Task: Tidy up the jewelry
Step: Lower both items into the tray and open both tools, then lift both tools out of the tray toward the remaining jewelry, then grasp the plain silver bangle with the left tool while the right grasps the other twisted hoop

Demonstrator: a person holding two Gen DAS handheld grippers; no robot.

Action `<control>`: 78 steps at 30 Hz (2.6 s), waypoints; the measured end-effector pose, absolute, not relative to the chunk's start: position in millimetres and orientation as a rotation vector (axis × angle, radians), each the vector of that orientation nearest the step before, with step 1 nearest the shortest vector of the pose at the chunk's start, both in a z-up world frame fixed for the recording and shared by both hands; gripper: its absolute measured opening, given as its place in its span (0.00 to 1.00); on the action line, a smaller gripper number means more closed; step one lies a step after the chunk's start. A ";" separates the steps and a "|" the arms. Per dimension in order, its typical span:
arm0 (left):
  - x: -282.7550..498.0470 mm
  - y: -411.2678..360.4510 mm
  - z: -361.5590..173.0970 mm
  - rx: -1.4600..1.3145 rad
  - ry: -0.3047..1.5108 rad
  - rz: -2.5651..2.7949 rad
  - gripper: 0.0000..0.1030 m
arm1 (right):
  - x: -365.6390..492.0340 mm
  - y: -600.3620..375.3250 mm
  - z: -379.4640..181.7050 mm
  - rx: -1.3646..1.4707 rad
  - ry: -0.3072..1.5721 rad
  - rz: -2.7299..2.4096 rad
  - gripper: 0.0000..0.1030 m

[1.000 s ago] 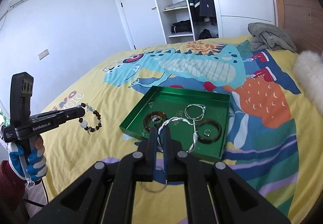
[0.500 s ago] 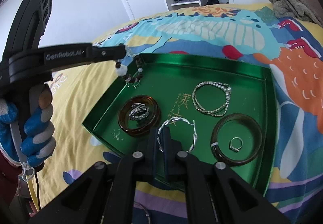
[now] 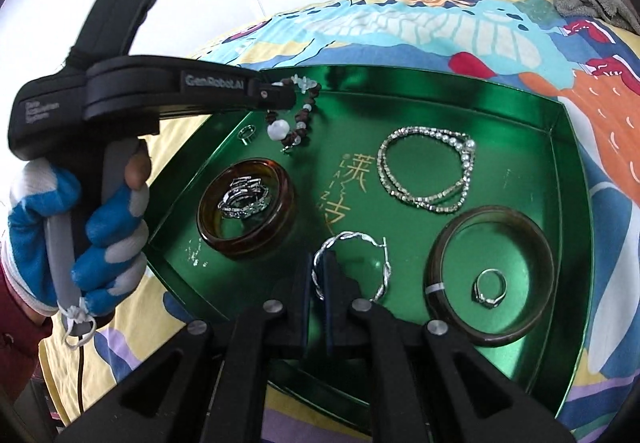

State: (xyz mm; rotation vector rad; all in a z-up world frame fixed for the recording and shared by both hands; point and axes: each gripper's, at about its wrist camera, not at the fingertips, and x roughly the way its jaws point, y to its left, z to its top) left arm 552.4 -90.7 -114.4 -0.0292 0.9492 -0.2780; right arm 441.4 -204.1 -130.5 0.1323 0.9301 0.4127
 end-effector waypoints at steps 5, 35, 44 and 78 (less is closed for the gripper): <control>551.8 -95.7 -118.8 0.001 0.970 -0.275 0.11 | 436.8 -204.6 -131.5 0.131 0.929 0.410 0.06; 347.1 -3.4 1.6 -0.044 0.811 -0.246 0.39 | 292.4 -222.6 -11.7 0.172 0.762 0.322 0.29; 248.7 35.5 15.0 -0.047 0.774 -0.216 0.39 | 210.0 -223.5 10.6 0.188 0.738 0.301 0.30; 148.2 33.8 -5.1 -0.064 0.781 -0.238 0.39 | 101.1 -264.0 21.5 0.199 0.697 0.219 0.30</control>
